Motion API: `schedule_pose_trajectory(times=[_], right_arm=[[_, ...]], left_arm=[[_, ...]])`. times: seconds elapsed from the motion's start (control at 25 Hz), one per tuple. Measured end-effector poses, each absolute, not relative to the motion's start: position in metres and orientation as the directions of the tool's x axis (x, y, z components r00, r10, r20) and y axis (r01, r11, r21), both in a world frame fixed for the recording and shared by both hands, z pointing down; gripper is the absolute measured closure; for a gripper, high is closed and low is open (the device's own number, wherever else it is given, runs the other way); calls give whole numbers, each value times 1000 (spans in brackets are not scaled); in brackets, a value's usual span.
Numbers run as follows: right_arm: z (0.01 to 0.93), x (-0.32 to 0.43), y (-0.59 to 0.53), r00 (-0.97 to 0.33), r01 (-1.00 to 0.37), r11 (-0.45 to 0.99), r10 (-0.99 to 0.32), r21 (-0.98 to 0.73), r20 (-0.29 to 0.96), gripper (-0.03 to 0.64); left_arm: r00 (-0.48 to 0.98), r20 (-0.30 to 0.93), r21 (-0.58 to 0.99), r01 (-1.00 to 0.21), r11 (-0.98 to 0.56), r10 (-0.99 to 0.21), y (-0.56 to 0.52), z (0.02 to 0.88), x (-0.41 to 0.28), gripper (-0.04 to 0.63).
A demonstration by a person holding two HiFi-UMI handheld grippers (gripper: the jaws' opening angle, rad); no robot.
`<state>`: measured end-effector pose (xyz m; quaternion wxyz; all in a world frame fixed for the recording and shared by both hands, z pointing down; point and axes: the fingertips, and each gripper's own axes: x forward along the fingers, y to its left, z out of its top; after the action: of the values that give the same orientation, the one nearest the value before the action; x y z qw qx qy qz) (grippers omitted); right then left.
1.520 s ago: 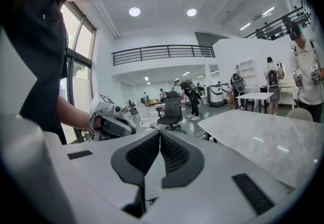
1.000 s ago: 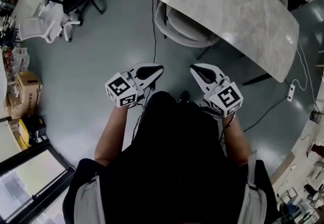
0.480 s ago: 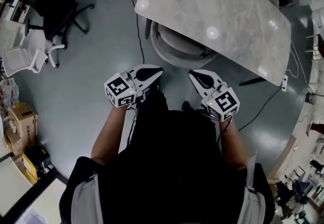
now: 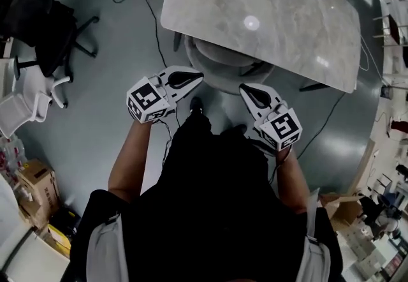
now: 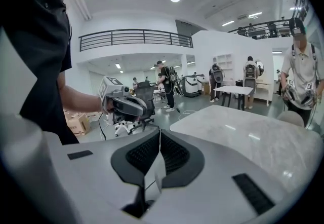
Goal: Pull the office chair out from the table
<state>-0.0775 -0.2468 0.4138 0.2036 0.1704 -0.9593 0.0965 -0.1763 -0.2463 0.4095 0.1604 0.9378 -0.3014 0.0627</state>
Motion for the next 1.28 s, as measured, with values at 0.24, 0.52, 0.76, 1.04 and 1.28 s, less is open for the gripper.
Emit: schedule_pose_trajectory(times=[0.24, 0.52, 0.76, 1.04, 1.28], right_arm=[[416, -74, -257, -821, -438, 896, -364, -77, 439, 595], [449, -76, -260, -779, -392, 920, -328, -6, 535, 595], [475, -70, -268, -768, -354, 935, -305, 24, 562, 595], [520, -76, -262, -731, -299, 954, -247, 28, 636, 595], [548, -71, -256, -704, -284, 959, -206, -3, 679, 594]], left_arm=[[872, 229, 245, -482, -841, -432, -267, 423, -161, 583], [859, 375, 150, -428, -891, -349, -281, 455, -136, 583], [824, 494, 96, -370, -924, -279, -277, 478, -96, 583], [788, 581, 77, -300, -951, -202, -268, 501, -84, 581], [731, 667, 49, -237, -970, -145, -262, 534, -69, 581]])
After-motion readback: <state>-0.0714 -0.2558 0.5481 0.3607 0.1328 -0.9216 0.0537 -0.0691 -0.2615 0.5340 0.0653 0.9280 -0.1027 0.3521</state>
